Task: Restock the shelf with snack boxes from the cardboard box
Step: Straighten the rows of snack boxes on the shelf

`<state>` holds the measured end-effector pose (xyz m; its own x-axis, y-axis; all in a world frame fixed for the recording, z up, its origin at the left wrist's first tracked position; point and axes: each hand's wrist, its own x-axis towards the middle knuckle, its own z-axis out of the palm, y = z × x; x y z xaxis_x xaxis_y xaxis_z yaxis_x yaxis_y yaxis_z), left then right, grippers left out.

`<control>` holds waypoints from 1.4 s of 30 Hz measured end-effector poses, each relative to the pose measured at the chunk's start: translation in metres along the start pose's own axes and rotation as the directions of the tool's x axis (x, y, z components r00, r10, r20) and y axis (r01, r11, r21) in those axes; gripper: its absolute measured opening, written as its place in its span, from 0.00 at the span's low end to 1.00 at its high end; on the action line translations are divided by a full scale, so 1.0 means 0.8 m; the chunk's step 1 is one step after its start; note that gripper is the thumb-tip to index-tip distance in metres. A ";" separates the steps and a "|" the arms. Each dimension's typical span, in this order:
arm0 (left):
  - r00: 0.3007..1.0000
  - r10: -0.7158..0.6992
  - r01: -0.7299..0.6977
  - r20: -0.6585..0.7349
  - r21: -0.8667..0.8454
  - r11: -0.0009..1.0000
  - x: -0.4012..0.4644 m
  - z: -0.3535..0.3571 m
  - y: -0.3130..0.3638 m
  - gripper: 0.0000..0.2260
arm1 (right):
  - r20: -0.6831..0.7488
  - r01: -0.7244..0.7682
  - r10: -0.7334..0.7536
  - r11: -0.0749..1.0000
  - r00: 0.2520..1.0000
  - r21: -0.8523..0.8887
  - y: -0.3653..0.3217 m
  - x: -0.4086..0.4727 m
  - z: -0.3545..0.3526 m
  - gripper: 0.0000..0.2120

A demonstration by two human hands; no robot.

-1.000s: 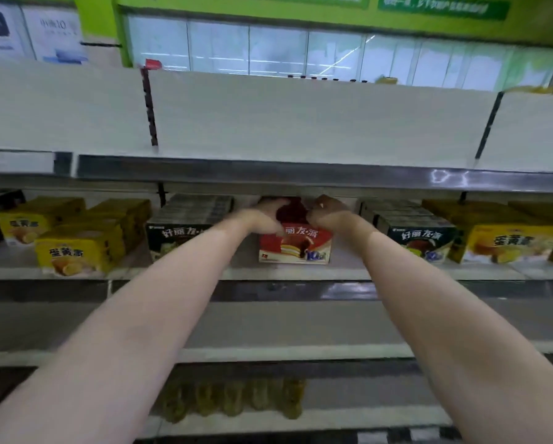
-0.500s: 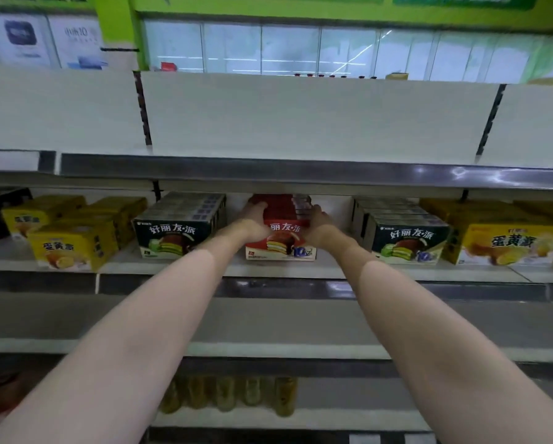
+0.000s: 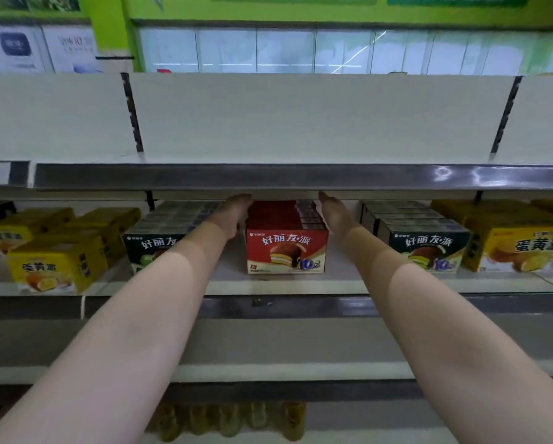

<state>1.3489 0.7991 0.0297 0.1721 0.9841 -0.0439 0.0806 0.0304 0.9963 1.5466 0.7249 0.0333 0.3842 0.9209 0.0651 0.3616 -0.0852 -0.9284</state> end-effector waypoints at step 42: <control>0.948 0.089 -0.309 0.306 0.811 0.496 0.006 0.038 0.016 0.19 | 0.282 0.026 0.011 0.991 0.959 -0.129 0.007 0.031 0.012 0.08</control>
<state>1.3809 0.7985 0.0397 0.4709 0.8818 0.0246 0.7833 -0.4308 0.4481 1.5501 0.7509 0.0266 0.1328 0.9898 -0.0513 0.4781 -0.1093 -0.8715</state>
